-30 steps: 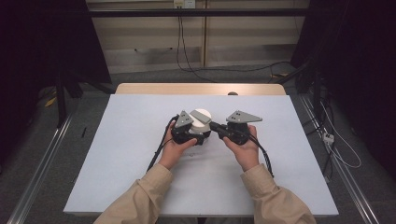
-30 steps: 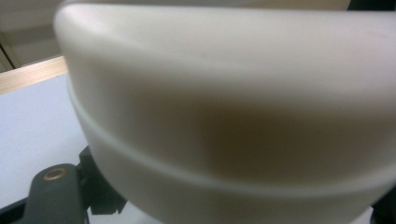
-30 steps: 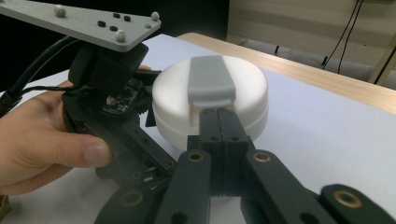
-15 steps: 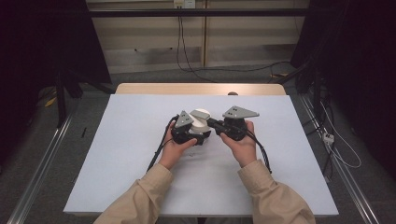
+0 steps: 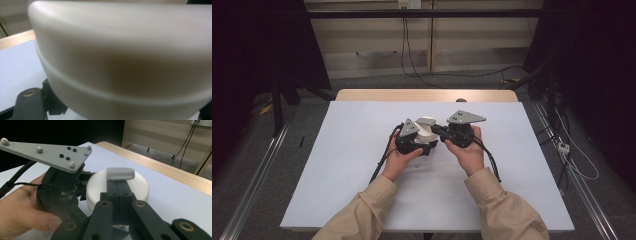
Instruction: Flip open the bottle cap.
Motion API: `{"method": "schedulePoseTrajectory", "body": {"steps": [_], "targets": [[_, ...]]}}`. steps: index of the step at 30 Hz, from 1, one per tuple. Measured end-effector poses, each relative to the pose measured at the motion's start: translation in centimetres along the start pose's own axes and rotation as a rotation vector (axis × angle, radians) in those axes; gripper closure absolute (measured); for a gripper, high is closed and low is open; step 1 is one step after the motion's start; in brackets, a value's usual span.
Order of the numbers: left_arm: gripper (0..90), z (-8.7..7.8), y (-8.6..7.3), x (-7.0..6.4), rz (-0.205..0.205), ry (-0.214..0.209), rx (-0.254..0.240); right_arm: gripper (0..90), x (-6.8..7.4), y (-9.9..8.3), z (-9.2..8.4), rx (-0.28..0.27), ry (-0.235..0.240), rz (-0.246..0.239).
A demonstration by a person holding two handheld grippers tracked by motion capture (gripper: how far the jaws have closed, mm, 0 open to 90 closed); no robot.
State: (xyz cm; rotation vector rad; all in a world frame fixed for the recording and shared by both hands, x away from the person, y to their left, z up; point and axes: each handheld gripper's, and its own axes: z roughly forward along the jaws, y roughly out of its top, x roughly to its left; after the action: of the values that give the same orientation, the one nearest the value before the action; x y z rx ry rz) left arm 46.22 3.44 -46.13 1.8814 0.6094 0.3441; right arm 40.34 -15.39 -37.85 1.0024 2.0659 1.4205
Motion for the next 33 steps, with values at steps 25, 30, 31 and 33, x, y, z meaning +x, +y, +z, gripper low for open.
{"method": "schedulePoseTrajectory", "body": {"steps": [25,30,31,33], "targets": [[18.2,0.1,0.0,-0.1,-0.006,0.001,-0.003,90.0,0.1,0.9,0.8,0.012,0.000,-0.013],[18.2,0.1,0.0,-0.1,-0.008,0.000,-0.003,90.0,0.1,1.1,1.0,0.012,-0.002,-0.017],[18.2,0.1,0.0,-0.1,-0.008,0.000,-0.004,90.0,0.2,1.2,1.1,0.012,-0.002,-0.018],[18.2,0.1,0.0,-0.1,-0.008,0.001,-0.004,90.0,0.2,1.3,1.1,0.015,-0.001,-0.021]]}}
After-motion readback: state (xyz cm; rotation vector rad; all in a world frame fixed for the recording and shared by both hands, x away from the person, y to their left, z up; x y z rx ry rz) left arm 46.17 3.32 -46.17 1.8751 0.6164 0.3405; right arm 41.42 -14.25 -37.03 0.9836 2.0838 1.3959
